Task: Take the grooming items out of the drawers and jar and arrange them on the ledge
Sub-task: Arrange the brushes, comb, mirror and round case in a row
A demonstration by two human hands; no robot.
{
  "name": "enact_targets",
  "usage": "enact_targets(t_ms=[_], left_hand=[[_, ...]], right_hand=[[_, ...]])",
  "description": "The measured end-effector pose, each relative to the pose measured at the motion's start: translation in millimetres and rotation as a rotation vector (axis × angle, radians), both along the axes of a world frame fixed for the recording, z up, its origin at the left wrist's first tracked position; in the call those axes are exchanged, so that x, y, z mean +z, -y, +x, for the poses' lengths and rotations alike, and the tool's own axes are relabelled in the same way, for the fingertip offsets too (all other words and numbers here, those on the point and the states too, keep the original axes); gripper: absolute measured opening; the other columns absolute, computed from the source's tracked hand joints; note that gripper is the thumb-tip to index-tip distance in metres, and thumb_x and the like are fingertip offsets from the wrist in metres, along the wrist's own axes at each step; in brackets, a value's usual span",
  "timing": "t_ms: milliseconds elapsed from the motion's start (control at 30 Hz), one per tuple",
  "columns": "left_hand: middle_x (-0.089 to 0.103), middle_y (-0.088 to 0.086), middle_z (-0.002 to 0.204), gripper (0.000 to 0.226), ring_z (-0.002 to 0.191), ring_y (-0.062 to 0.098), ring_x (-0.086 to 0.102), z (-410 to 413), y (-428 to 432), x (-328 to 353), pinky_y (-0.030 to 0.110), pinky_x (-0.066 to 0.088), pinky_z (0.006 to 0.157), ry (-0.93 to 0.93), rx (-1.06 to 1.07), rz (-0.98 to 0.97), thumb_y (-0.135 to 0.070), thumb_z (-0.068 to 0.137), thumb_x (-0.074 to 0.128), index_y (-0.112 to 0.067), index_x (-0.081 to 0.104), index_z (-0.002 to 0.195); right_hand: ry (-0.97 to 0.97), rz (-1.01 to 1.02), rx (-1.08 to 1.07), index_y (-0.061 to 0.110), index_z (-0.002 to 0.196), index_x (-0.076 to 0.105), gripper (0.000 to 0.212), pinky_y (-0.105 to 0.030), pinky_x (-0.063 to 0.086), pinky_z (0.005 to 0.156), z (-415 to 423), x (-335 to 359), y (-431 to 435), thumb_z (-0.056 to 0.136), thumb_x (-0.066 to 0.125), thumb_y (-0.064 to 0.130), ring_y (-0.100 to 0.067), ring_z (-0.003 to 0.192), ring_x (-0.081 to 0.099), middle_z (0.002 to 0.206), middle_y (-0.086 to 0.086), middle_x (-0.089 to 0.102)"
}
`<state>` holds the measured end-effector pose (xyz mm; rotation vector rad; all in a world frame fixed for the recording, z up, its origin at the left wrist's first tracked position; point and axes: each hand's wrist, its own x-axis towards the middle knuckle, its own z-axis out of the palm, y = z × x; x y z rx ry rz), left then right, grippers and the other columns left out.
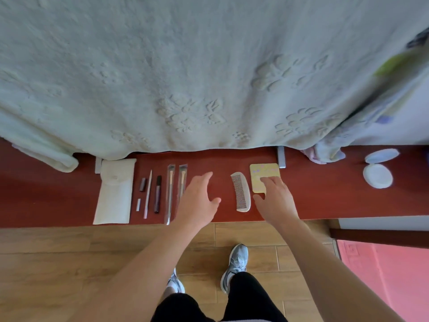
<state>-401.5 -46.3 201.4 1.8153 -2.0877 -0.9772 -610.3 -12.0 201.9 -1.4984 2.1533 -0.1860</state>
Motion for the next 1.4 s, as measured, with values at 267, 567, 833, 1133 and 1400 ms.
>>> enact_targets(t_ms=[267, 567, 833, 1133, 1400], left_hand=[[0.037, -0.004, 0.149, 0.066, 0.129, 0.021, 0.046, -74, -6, -27, 0.039, 0.049, 0.102, 0.095, -0.165, 0.035, -0.034, 0.088, 0.071, -0.02, 0.043, 0.146], [0.034, -0.003, 0.153, 0.066, 0.121, 0.024, 0.044, -95, -10, -36, 0.037, 0.048, 0.098, 0.175, -0.154, -0.001, -0.033, 0.086, 0.076, -0.016, 0.048, 0.143], [0.034, -0.003, 0.153, 0.068, 0.122, 0.026, 0.044, -94, -9, -36, 0.041, 0.049, 0.099, 0.176, -0.125, 0.001, -0.029, 0.084, 0.078, -0.016, 0.048, 0.143], [0.035, -0.001, 0.152, 0.069, 0.124, 0.026, 0.045, -70, -6, -36, 0.037, 0.046, 0.103, 0.171, -0.115, -0.006, -0.03, 0.084, 0.078, -0.015, 0.048, 0.144], [0.028, -0.005, 0.154, 0.072, 0.12, 0.022, 0.046, -56, -3, -33, 0.034, 0.056, 0.088, 0.209, -0.255, -0.049, -0.024, 0.086, 0.075, -0.027, 0.039, 0.148]], right_hand=[[0.052, 0.023, -0.051, 0.018, 0.139, 0.049, 0.051, -0.033, 0.048, 0.082, -49, -22, -11, 0.091, 0.06, 0.025, -0.026, 0.1, 0.06, 0.125, -0.006, 0.053], [0.117, 0.042, 0.022, 0.021, 0.139, 0.05, 0.052, -0.029, 0.05, 0.074, -53, -31, -14, 0.091, 0.063, 0.036, -0.019, 0.088, 0.06, 0.099, 0.0, 0.061], [0.118, 0.043, 0.0, 0.019, 0.14, 0.049, 0.054, -0.029, 0.049, 0.075, -45, -32, -10, 0.089, 0.063, 0.029, -0.022, 0.092, 0.061, 0.106, -0.002, 0.062], [0.096, 0.043, 0.005, 0.019, 0.141, 0.046, 0.054, -0.032, 0.052, 0.077, -28, -33, -5, 0.089, 0.061, 0.024, -0.025, 0.097, 0.063, 0.116, -0.005, 0.061], [0.083, 0.037, 0.012, 0.02, 0.139, 0.049, 0.052, -0.028, 0.044, 0.072, -10, -34, -1, 0.088, 0.061, 0.023, -0.024, 0.092, 0.062, 0.11, -0.004, 0.061]])
